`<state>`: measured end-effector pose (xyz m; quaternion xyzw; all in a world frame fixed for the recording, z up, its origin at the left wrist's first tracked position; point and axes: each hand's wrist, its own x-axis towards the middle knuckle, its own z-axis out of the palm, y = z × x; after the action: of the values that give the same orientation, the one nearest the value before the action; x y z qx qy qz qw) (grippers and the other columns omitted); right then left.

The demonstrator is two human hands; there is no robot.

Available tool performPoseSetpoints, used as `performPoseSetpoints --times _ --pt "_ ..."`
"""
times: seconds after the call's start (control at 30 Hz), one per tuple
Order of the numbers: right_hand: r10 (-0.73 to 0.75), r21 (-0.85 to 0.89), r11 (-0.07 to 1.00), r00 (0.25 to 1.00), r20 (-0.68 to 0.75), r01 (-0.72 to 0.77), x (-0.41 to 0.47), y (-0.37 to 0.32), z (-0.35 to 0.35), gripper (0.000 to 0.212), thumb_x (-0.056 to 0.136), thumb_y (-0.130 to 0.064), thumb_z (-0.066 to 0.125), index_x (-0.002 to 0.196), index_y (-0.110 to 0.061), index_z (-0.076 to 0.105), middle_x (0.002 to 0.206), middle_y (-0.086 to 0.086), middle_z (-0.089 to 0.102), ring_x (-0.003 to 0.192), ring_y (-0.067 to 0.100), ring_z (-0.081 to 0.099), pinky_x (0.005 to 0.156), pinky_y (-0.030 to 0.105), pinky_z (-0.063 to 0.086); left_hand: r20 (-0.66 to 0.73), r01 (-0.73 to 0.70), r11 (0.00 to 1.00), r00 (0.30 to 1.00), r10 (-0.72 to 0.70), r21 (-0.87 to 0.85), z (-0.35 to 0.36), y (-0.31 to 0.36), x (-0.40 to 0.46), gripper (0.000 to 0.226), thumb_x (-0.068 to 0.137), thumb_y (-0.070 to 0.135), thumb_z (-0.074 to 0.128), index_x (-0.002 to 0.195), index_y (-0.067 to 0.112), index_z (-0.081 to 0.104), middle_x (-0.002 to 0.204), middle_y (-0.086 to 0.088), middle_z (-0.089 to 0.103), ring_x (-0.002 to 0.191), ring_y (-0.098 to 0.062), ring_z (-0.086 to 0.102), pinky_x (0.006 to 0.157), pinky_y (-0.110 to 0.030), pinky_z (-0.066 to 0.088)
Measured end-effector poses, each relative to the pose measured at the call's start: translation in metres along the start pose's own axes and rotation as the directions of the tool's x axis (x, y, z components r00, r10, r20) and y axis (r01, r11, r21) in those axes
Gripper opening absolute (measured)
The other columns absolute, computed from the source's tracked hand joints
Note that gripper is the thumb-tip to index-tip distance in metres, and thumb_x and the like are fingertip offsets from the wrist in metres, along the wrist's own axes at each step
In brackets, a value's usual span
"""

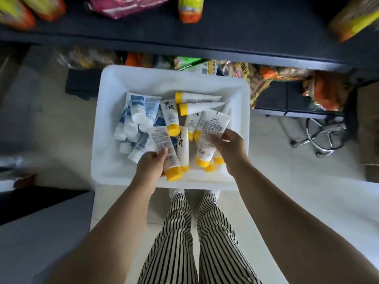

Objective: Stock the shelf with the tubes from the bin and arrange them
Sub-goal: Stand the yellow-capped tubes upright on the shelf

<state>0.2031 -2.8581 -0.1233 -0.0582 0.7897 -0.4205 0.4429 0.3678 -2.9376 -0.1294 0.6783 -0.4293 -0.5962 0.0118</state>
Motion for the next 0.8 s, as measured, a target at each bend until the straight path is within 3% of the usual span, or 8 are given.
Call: performPoseSetpoints --times 0.1,0.2,0.27,0.37,0.43,0.6,0.7,0.8 --pt "-0.034 0.139 0.990 0.999 0.023 0.031 -0.026 -0.045 -0.020 0.015 0.081 -0.009 0.067 0.072 -0.021 0.064 0.073 0.001 0.059 0.079 0.020 0.059 0.082 0.042 0.052 0.011 -0.066 0.993 0.998 0.068 -0.095 -0.012 0.039 -0.033 0.025 0.090 0.033 0.055 0.078 0.012 0.059 0.085 -0.013 0.065 0.077 -0.027 0.063 0.075 -0.042 0.056" --pt "-0.138 0.178 0.975 0.990 0.016 0.133 -0.049 -0.090 -0.040 0.010 0.083 -0.010 0.066 0.074 -0.015 0.066 0.077 0.012 0.061 0.076 0.020 0.057 0.084 0.044 0.052 0.066 -0.190 0.965 0.977 0.205 -0.182 -0.017 0.090 -0.064 0.022 0.092 0.029 0.053 0.075 0.016 0.056 0.080 -0.008 0.062 0.070 -0.021 0.059 0.054 -0.024 0.052" --pt "-0.214 0.183 0.959 0.976 -0.030 0.216 -0.067 -0.119 -0.055 0.008 0.083 -0.015 0.067 0.082 -0.007 0.067 0.087 0.028 0.062 0.077 0.022 0.056 0.087 0.050 0.052 0.100 -0.286 0.932 0.944 0.314 -0.223 -0.017 0.126 -0.089 0.020 0.092 0.028 0.052 0.076 0.017 0.056 0.080 -0.006 0.061 0.076 -0.024 0.060 0.063 -0.028 0.052" --pt "-0.303 0.202 0.927 0.949 -0.092 0.316 -0.091 -0.161 -0.079 0.002 0.083 -0.016 0.067 0.082 -0.015 0.068 0.083 0.011 0.068 0.077 0.020 0.060 0.080 0.044 0.056 0.149 -0.387 0.874 0.885 0.442 -0.295 -0.020 0.177 -0.129 0.014 0.091 0.027 0.054 0.082 0.018 0.059 0.087 -0.005 0.065 0.085 -0.024 0.063 0.085 -0.042 0.052" --pt "-0.385 0.202 0.891 0.912 -0.140 0.407 -0.113 -0.188 -0.096 0.010 0.084 -0.016 0.066 0.076 -0.021 0.069 0.073 -0.001 0.069 0.070 0.020 0.062 0.068 0.036 0.056 0.193 -0.460 0.829 0.825 0.532 -0.319 -0.021 0.206 -0.156 0.012 0.091 0.026 0.055 0.084 0.018 0.060 0.088 -0.005 0.066 0.083 -0.023 0.064 0.088 -0.044 0.051" --pt "-0.530 0.207 0.789 0.811 -0.247 0.578 -0.161 -0.244 -0.145 0.011 0.087 -0.014 0.062 0.084 -0.024 0.068 0.089 -0.002 0.072 0.089 0.021 0.069 0.082 0.036 0.056 0.252 -0.607 0.683 0.644 0.723 -0.406 -0.016 0.266 -0.224 0.012 0.093 0.017 0.052 0.084 0.017 0.061 0.082 0.001 0.067 0.073 -0.012 0.065 0.065 -0.027 0.056" --pt "-0.581 0.216 0.729 0.754 -0.307 0.650 -0.188 -0.269 -0.175 0.013 0.088 -0.015 0.062 0.098 -0.018 0.069 0.094 -0.002 0.071 0.089 0.016 0.067 0.076 0.029 0.054 0.280 -0.662 0.613 0.548 0.788 -0.431 -0.011 0.290 -0.260 0.012 0.093 0.017 0.052 0.088 0.021 0.062 0.087 0.002 0.069 0.079 -0.012 0.066 0.069 -0.028 0.053" --pt "-0.626 0.212 0.669 0.694 -0.355 0.712 -0.213 -0.289 -0.205 0.017 0.088 -0.014 0.060 0.103 -0.018 0.068 0.097 -0.003 0.072 0.090 0.015 0.068 0.077 0.031 0.056 0.293 -0.686 0.574 0.494 0.819 -0.448 -0.001 0.313 -0.295 0.012 0.093 0.017 0.051 0.090 0.019 0.063 0.087 0.000 0.070 0.078 -0.014 0.068 0.067 -0.030 0.053"
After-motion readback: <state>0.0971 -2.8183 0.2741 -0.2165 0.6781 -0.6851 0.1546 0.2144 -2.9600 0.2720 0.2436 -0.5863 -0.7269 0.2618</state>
